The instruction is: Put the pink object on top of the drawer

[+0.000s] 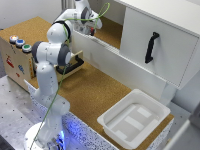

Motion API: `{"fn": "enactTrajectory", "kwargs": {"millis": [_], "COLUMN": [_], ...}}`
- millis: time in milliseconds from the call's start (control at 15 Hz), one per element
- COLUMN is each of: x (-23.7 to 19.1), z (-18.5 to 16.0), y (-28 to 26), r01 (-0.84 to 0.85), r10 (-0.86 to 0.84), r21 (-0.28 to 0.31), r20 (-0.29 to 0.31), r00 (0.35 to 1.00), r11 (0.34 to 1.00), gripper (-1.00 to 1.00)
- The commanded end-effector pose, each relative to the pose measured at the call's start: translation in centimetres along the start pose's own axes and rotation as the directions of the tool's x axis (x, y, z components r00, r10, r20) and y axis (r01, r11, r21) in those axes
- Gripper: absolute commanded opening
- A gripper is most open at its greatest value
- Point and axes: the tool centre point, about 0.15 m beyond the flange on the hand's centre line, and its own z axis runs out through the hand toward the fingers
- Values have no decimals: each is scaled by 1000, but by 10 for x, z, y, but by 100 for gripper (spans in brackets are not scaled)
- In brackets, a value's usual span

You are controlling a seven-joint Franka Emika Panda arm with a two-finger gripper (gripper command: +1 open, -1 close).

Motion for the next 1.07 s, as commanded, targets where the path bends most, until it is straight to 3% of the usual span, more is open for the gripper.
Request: {"fn": "enactTrajectory", "kwargs": {"millis": [0,267,467,600,733,1000], "x": [-54,-78,-102,-118,-133,-146], "z": [-21,-31,-23,-17,-15,-22], "y": [-54,-118,-169,-200,-225,-248], "r01": [78,249,419,546,677,800], "r10": [-79,-262,-446,-587,-729,-864], "r21": [68,121,170,228,284,388], "r20": [21,103,185,198,151,-17], "r00": [997,960,876,785,668,503], "r11": [995,961,892,806,679,458], "gripper": [-100,-100,-100,-100,-100,-100]}}
